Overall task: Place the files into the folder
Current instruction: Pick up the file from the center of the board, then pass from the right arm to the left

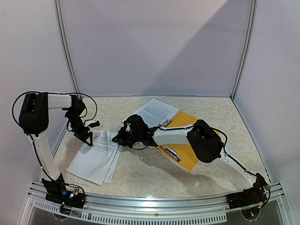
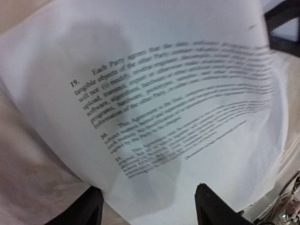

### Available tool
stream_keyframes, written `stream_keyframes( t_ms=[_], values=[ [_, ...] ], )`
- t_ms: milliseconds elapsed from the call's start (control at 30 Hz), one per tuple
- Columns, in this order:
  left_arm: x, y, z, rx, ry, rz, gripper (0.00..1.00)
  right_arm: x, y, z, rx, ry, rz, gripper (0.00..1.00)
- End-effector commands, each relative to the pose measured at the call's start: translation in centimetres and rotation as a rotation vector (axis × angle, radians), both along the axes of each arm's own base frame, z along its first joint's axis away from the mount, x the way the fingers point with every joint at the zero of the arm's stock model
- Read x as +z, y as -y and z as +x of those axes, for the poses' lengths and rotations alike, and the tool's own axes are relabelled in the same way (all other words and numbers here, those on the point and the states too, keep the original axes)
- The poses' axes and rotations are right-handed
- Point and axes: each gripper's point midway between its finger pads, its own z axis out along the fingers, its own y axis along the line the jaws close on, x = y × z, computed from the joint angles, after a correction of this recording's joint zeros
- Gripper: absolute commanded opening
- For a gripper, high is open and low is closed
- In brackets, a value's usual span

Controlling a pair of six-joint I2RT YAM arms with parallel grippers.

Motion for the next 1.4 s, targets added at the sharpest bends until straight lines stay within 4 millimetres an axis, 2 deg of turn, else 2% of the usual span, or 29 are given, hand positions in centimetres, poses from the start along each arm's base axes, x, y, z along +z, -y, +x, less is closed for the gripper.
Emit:
stream_keyframes(
  t_ms=[0,33,100,133,167,200,267,333,400,500,567,667,767,867,1000,1133,1267,1367],
  values=[
    [8.0,4.9,1.0,-0.111,0.101,-0.319,0.69,5.3,-0.6,-1.1,0.126,0.154,0.027,0.0],
    [10.2,5.4,1.2,-0.149,0.14,-0.356,0.7,6.2,-0.6,-1.5,0.156,0.196,0.023,0.0],
    [14.0,6.1,1.5,-0.217,0.218,-0.406,0.73,10.0,-0.3,-2.4,0.209,0.311,0.028,0.0],
    [15.7,6.3,1.7,-0.246,0.256,-0.417,0.76,10.9,0.0,-3.0,0.236,0.362,0.014,0.0],
    [17.2,6.5,1.7,-0.273,0.286,-0.426,0.78,13.3,0.4,-3.5,0.25,0.412,0.019,0.0],
    [18.6,6.7,1.7,-0.31,0.316,-0.435,0.8,14.0,0.8,-4.0,0.275,0.462,-0.001,0.0],
    [21.3,7.3,1.0,-0.376,0.345,-0.465,0.83,16.0,1.8,-4.9,0.294,0.525,-0.011,0.0],
    [23.5,8.2,-0.3,-0.452,0.359,-0.506,0.86,19.4,3.2,-5.8,0.305,0.597,-0.004,0.0],
    [25.1,9.2,-1.5,-0.513,0.383,-0.516,0.9,21.0,4.6,-6.9,0.333,0.637,-0.026,0.0],
    [25.1,10.9,-4.2,-0.669,0.384,-0.466,0.93,22.3,5.9,-9.2,0.412,0.733,-0.066,0.0],
    [24.9,12.5,-6.6,-0.803,0.381,-0.431,0.94,23.9,7.0,-10.5,0.457,0.801,-0.071,0.0],
    [26.2,13.7,-8.7,-0.916,0.443,-0.433,0.95,24.5,8.8,-11.2,0.472,0.845,-0.114,0.0],
    [27.6,14.6,-9.5,-0.949,0.496,-0.452,0.99,25.9,10.5,-11.2,0.448,0.896,-0.141,0.0],
    [27.7,15.2,-10.7,-0.977,0.461,-0.459,0.98,27.5,11.7,-11.5,0.425,0.93,-0.146,0.0],
    [27.6,15.7,-11.3,-0.987,0.445,-0.441,0.97,27.8,12.9,-11.5,0.436,0.967,-0.192,0.0],
    [28.7,16.7,-11.9,-0.974,0.461,-0.465,0.97,28.1,13.9,-11.6,0.447,1.002,-0.235,0.0],
    [27.8,18.1,-12.7,-1.003,0.437,-0.414,0.97,29.6,14.4,-12.3,0.471,1.052,-0.211,0.0],
    [27.0,18.8,-12.2,-0.994,0.442,-0.386,0.95,30.3,14.7,-13.1,0.495,1.078,-0.183,0.0]
  ],
)
